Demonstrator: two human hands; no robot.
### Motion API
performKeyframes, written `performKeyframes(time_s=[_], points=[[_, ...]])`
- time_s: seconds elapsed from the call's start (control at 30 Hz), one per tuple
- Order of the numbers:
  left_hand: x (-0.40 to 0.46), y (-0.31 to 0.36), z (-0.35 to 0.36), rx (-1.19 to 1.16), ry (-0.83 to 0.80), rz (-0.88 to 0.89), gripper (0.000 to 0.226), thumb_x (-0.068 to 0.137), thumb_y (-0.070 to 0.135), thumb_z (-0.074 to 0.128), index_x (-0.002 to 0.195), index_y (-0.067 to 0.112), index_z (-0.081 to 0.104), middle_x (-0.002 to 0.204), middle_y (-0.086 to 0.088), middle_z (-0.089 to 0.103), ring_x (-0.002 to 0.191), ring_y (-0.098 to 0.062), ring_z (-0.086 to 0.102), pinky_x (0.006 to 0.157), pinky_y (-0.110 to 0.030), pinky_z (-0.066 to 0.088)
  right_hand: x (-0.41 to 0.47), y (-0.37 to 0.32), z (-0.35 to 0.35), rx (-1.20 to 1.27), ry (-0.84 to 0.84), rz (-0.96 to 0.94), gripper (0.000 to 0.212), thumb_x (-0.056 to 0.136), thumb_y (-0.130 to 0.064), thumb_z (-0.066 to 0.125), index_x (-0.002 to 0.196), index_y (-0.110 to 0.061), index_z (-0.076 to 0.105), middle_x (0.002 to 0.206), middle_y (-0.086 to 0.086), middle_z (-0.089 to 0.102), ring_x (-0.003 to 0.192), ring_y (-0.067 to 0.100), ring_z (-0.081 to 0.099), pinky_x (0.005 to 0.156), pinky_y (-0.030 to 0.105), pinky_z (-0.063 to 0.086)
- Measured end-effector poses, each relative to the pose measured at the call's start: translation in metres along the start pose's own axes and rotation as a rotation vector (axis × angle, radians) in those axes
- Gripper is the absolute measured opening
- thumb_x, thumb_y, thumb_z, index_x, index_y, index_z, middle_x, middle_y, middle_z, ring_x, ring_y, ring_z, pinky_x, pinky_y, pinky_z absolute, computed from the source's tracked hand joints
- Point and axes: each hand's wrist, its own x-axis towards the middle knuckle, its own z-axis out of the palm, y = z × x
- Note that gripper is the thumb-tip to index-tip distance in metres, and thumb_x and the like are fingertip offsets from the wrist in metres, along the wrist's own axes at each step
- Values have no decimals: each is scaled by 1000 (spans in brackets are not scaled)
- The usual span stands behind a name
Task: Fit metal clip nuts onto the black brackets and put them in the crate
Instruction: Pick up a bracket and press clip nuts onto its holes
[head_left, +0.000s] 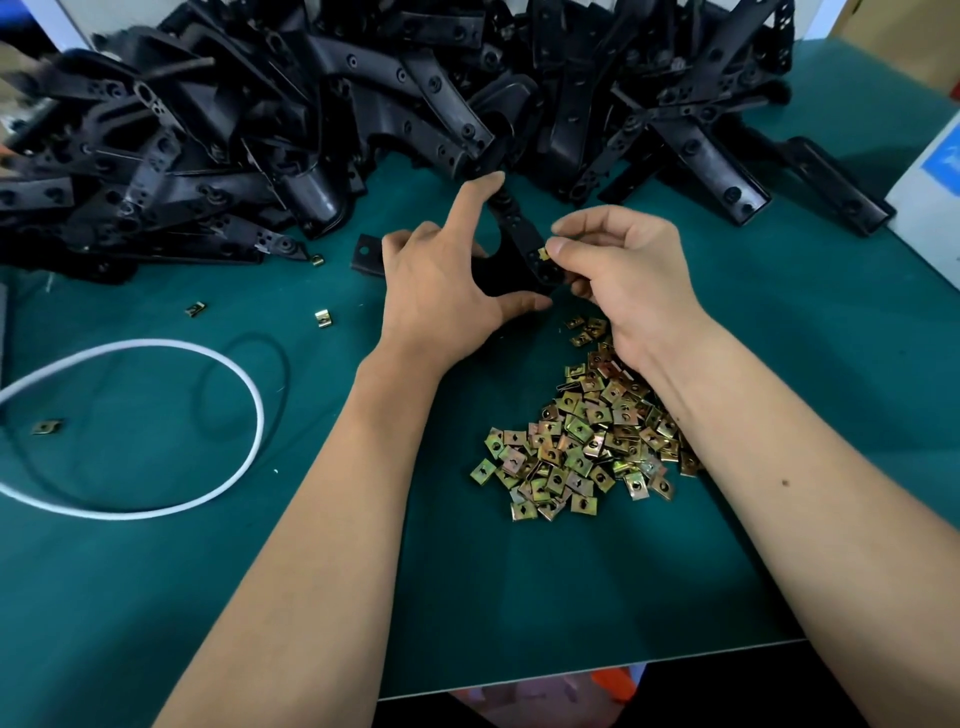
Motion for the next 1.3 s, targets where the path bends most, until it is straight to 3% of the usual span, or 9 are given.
performKeyframes(time_s=[0.13, 0.3, 0.53, 0.67, 0.77, 0.87, 0.97, 1.13, 1.3], points=[[0, 2, 0, 9, 23, 3, 110, 58, 74, 83, 151, 44, 32, 94, 13, 65, 104, -14, 58, 97, -26, 20, -2, -2, -2, -43, -55, -67, 18, 86, -2, 76, 102, -11, 75, 69, -6, 67, 65, 0, 61, 63, 12, 46], [-1, 4, -1, 4, 19, 14, 109, 58, 68, 87, 151, 43, 35, 95, 10, 65, 105, -15, 57, 98, -26, 19, -1, -4, -5, -132, -140, -127, 23, 87, -5, 76, 107, -17, 73, 68, -5, 63, 72, 6, 60, 79, 17, 46], [-2, 6, -2, 46, 24, 25, 109, 60, 67, 87, 152, 39, 36, 94, 7, 66, 102, -16, 58, 98, -28, 21, 0, -4, -6, -324, -161, -284, 26, 88, -15, 77, 113, -22, 72, 72, 1, 71, 68, 6, 59, 77, 18, 50], [1, 5, -4, 38, 47, 18, 108, 61, 71, 84, 153, 40, 34, 97, 10, 67, 107, -16, 59, 99, -29, 22, 2, -8, -12, -339, -174, -279, 36, 93, -22, 74, 128, -26, 65, 85, -6, 77, 79, 0, 68, 75, 12, 47], [3, -1, -5, 20, 73, -22, 109, 61, 73, 81, 153, 41, 32, 97, 14, 65, 110, -16, 58, 98, -31, 23, 4, -17, -16, -258, -183, -166, 16, 101, -25, 64, 116, -22, 67, 92, 0, 78, 79, 15, 74, 60, 18, 49], [2, -9, -6, 7, 57, -86, 107, 64, 72, 80, 154, 42, 31, 98, 15, 64, 112, -16, 58, 101, -32, 23, 10, -21, -30, -750, -251, -327, 20, 98, -39, 66, 89, -23, 73, 80, -6, 75, 73, 8, 69, 71, 28, 54], [2, -11, -5, -11, 51, -119, 105, 66, 70, 80, 154, 42, 31, 97, 17, 63, 114, -15, 58, 106, -34, 23, 8, -25, -36, -1017, -470, -266, 25, 79, -52, 83, 79, -29, 74, 72, -12, 69, 68, -2, 62, 63, 20, 45], [2, -9, -2, -83, 60, -150, 97, 69, 81, 68, 152, 44, 32, 93, 18, 63, 102, -6, 51, 105, -32, 21, 6, -22, -29, -1068, -556, -281, 14, 79, -34, 87, 75, -27, 76, 64, -13, 64, 62, -9, 57, 55, 7, 39], [3, -11, -1, -157, 85, -195, 88, 74, 82, 60, 150, 46, 33, 88, 19, 60, 90, 25, 33, 110, -39, 26, 5, -21, -27, -1029, -447, -333, 9, 86, -21, 78, 81, -26, 73, 74, -11, 69, 70, 2, 65, 64, 14, 47]])
